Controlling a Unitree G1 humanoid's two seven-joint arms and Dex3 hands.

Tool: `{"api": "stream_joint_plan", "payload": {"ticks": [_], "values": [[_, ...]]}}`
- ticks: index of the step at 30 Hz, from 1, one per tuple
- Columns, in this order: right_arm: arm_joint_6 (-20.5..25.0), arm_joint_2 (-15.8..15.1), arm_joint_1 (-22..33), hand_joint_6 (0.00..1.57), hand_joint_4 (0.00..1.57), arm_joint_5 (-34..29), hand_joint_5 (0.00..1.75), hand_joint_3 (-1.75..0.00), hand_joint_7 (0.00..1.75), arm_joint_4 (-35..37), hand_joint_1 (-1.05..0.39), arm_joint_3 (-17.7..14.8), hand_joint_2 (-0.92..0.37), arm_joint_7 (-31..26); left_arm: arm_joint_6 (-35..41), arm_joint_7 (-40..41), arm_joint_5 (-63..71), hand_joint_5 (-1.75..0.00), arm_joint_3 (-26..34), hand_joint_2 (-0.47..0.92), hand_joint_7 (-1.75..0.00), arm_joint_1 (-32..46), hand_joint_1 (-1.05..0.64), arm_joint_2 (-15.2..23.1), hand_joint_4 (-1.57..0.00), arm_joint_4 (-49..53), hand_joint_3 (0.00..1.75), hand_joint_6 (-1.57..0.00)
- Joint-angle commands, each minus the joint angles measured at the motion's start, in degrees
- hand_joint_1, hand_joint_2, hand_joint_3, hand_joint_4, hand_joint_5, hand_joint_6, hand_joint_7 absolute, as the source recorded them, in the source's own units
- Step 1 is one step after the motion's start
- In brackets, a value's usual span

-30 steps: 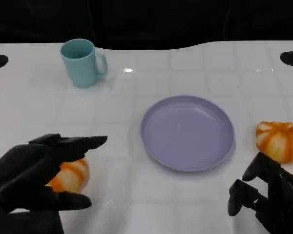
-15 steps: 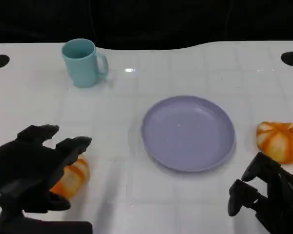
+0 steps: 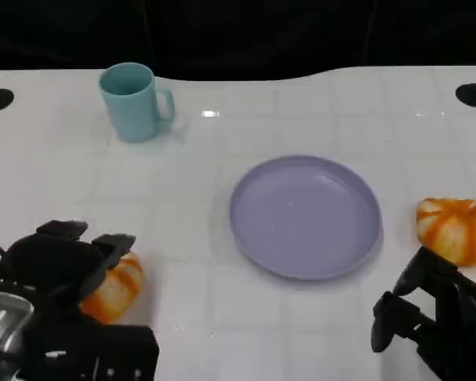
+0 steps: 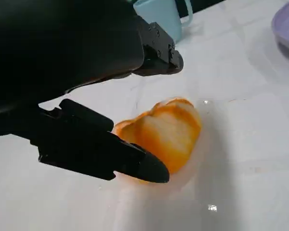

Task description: Grasp the bread from the table and place it into the plate.

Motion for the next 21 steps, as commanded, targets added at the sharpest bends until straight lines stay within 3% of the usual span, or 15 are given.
{"api": "stream_joint_plan", "payload": {"ticks": [1,12,21], "values": [[-0.35,-0.46,0.31,0.59,0.74,0.2,1.75,-0.39,1.58,-0.4,-0.59,-0.34,-0.92,0.1,0.0,2.43,-0.55,-0.08,-1.64,0.86,0.0,-3.37,-0.54,0.08,-0.06,5.93,0.0,-0.14],[0.53,-0.47,0.67,0.59,0.75,0.39,1.75,-0.37,1.57,-1.22,-0.6,-0.35,-0.92,-0.66,-2.19,7.09,-3.01,-0.11,-6.06,0.88,-0.02,-10.17,-0.55,-0.73,-0.11,19.87,0.0,-0.18],[0.07,-0.45,0.74,0.58,0.74,0.55,1.75,-0.39,1.58,-1.18,-0.59,-0.35,-0.92,-0.08,-5.34,10.08,-10.08,-0.24,-6.71,0.92,-0.08,-12.69,-0.3,-2.03,-0.44,28.34,0.07,-0.45]]}}
